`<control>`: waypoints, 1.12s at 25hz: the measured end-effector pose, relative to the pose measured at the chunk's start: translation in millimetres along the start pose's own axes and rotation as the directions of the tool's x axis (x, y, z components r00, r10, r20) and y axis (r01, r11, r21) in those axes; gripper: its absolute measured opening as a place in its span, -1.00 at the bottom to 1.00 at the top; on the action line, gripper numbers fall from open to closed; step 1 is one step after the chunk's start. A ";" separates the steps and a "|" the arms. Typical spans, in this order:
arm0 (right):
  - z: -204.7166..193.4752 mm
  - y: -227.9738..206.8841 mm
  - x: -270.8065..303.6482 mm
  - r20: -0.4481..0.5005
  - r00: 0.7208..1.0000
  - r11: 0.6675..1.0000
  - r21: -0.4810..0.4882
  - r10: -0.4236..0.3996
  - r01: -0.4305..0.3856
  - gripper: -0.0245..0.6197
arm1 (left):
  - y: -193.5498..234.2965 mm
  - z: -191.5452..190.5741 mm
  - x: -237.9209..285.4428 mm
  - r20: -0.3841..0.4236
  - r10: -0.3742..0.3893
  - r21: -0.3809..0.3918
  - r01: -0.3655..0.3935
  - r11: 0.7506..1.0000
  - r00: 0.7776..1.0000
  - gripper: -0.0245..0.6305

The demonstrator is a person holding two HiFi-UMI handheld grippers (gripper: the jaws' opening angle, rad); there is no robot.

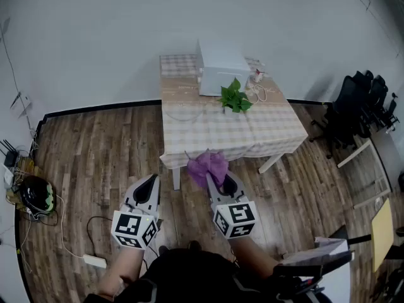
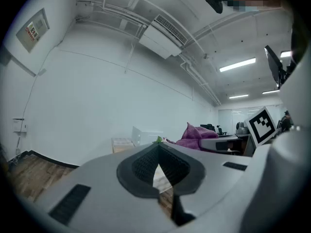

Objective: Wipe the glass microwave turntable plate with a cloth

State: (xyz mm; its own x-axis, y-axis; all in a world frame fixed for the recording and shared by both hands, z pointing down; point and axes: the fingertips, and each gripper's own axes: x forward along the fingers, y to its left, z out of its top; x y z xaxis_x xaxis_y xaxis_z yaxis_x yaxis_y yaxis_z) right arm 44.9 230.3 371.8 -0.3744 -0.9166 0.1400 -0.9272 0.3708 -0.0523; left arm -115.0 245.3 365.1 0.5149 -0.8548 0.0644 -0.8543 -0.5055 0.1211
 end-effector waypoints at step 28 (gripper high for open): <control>-3.4 26.4 6.5 -0.023 1.000 1.000 -0.008 -0.021 0.020 -0.51 | 29.8 -8.8 -25.7 -0.004 -0.007 -0.016 0.007 1.000 1.000 -0.92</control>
State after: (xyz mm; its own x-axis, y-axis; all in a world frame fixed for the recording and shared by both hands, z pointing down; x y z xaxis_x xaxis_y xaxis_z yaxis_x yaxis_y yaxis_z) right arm 18.0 234.6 374.7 -0.3551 -0.9204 0.1638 -0.9346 0.3532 -0.0415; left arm -153.0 253.2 375.8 0.5209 -0.8510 0.0672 -0.8496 -0.5092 0.1372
